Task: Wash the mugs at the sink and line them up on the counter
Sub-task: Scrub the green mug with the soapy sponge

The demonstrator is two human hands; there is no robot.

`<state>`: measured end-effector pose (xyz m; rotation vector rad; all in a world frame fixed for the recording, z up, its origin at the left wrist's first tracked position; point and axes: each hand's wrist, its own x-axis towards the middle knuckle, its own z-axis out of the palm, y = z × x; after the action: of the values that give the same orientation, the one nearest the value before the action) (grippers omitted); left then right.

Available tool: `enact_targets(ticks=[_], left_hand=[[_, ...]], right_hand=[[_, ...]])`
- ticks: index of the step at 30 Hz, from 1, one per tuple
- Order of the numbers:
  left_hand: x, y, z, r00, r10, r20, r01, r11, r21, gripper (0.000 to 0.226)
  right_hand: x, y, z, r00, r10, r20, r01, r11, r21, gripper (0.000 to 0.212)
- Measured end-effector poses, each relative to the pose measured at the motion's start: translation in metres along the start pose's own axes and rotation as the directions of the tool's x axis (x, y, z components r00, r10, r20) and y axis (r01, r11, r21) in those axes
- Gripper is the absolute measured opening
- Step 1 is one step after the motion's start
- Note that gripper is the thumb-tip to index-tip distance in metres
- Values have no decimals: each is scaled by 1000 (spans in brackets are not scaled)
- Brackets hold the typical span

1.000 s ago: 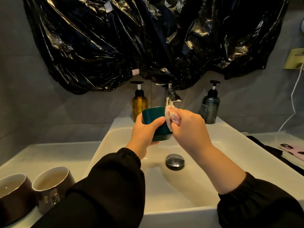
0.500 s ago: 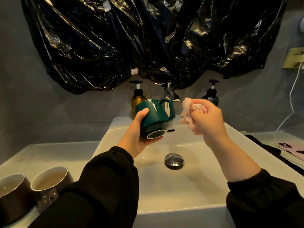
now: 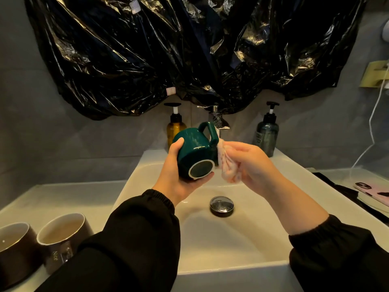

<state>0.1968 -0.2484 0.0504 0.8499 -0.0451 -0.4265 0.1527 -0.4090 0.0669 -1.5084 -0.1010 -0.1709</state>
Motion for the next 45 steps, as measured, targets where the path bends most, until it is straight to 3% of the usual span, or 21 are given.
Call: enact_targets(ticks=[3,5,6,8,10,12,14,17,19,22,24,27,28,30,32,34,36,38,40,42,45], left_hand=[[1,2,2,999,12,-49,-17,995,-96,44],[3,2,1,996,3,-88,-14,993,-119,44],[5,2,0,995,-8,-99,-3,993,-118,46],[8,-1,-1,996,-36,-85,28,995,-95,51],[6,-3,-1,998,-57,-27,56,997,-45,47],[5,-3,0,998,-64,-5,64,998,-27,42],[4,0,0,998,-62,-24,60,996,-67,44],[5,3,-2,995,-34,-94,24,994,-109,49],[6,3,-3,991,-23,-129,8,993,-115,49],[9,0,-3,994,-30,-101,23,998,-65,47],[6,-3,-1,999,-40,-23,39,999,-12,40],[4,-1,1,1000,-8,3,8,1000,-22,40],[4,2,0,1000,14,-5,-14,999,-33,44],[5,6,0,997,69,-29,-69,998,-6,49],[7,8,-1,991,131,-30,-128,988,88,46],[7,6,0,984,179,3,-175,963,206,49],[9,2,1,975,217,45,-220,926,305,54],[8,-2,4,966,249,67,-256,895,366,54],[9,-5,4,962,263,77,-272,885,379,55],[10,-6,3,956,276,102,-293,862,414,57],[9,-8,3,950,282,135,-313,827,467,56]], right_hand=[[5,5,-3,955,-53,-292,15,992,-129,23],[2,5,-3,856,-322,-405,199,928,-316,20],[-2,3,1,790,-500,-356,341,840,-422,21],[-6,5,16,634,-770,-72,609,554,-568,23],[-5,15,33,502,-835,225,724,264,-638,20],[0,21,38,471,-809,352,715,116,-689,16],[5,23,31,509,-800,317,672,140,-727,13],[5,23,13,669,-742,48,492,394,-776,11],[4,20,7,655,-753,-59,441,446,-779,15],[-1,17,20,540,-829,145,621,277,-733,14],[-3,19,33,507,-804,310,679,152,-718,12],[0,21,29,481,-811,333,671,96,-736,9],[0,21,24,526,-809,262,638,171,-751,10],[3,20,12,704,-710,-21,455,473,-754,18],[10,15,-1,790,-517,-328,267,772,-577,28],[12,6,-9,791,-379,-480,251,917,-309,30],[9,-2,-8,816,-324,-479,292,946,-141,26],[0,-4,-1,786,-455,-418,386,890,-242,25],[-8,-3,6,616,-758,-215,589,624,-513,27],[-7,4,11,469,-881,63,705,330,-627,26],[0,8,18,484,-856,183,667,225,-711,22]])
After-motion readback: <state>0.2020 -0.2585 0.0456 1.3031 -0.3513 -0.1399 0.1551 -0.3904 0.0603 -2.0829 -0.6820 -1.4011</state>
